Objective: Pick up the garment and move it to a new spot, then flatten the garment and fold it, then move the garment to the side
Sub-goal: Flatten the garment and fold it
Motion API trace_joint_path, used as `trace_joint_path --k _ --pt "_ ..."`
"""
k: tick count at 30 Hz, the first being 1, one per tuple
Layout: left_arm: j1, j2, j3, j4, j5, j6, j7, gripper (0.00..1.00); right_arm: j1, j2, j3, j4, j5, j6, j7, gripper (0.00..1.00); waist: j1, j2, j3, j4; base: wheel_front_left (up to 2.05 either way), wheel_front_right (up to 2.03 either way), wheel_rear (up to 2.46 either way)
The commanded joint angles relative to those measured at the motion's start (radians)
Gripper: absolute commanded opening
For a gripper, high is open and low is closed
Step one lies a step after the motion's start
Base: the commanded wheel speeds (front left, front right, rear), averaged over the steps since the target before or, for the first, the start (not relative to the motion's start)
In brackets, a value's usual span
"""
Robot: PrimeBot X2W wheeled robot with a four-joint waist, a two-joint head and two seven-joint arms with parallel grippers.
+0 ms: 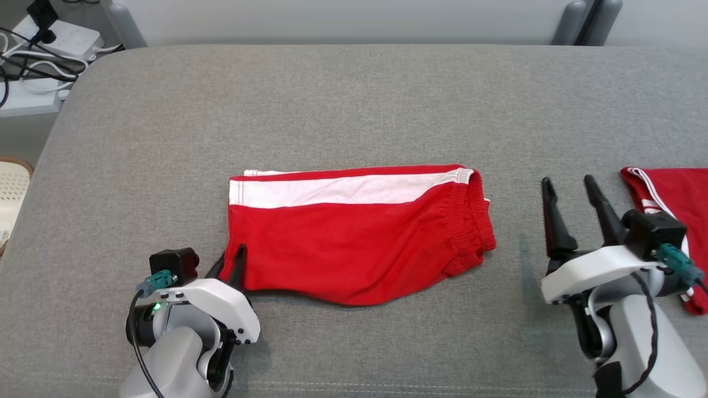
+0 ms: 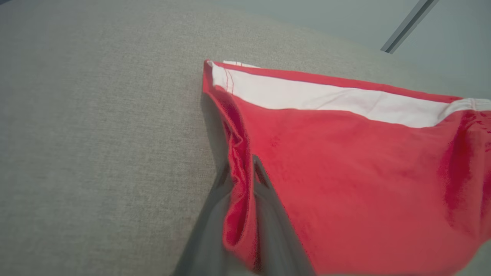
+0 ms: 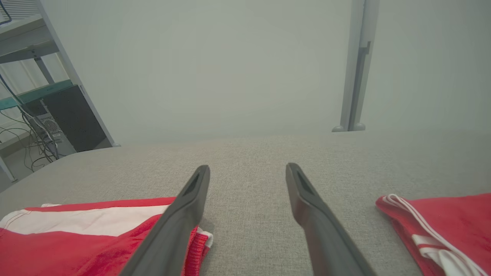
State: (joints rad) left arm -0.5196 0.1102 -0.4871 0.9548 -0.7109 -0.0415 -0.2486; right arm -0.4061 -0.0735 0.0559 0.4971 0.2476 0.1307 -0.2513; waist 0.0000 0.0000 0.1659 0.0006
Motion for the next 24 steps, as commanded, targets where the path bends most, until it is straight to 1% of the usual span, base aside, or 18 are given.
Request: trace_joint_path --k 1,7,12,17,24 --pt "-0.009 0.026 0.041 -0.028 0.019 0.015 -0.013 1.00 -0.009 -0.003 0.038 -0.011 0.014 0.000 -0.010 1.00 0.0000 0.0000 0.004 0.008 0.00 0.00 0.00" --pt "0.013 0.037 0.096 -0.103 0.090 0.036 -0.013 1.00 -0.038 0.012 0.137 0.060 0.063 0.000 0.023 1.00 0.0000 0.0000 0.020 0.048 0.00 0.00 0.00" --pt "0.056 0.045 0.150 -0.189 0.161 0.048 -0.013 1.00 -0.068 0.020 0.171 0.138 0.082 0.000 0.021 1.00 0.0000 0.0000 0.028 0.085 0.00 0.00 0.00" --pt "0.098 0.037 0.195 -0.232 0.208 0.037 -0.013 1.00 -0.083 0.023 0.176 0.224 0.096 0.000 0.011 1.00 0.0000 0.0000 0.026 0.116 0.00 0.00 0.00" --pt "0.121 0.026 0.243 -0.230 0.246 0.016 -0.013 1.00 -0.101 0.023 0.150 0.323 0.087 0.000 -0.003 1.00 0.0000 0.0000 0.023 0.126 0.00 0.00 0.00"
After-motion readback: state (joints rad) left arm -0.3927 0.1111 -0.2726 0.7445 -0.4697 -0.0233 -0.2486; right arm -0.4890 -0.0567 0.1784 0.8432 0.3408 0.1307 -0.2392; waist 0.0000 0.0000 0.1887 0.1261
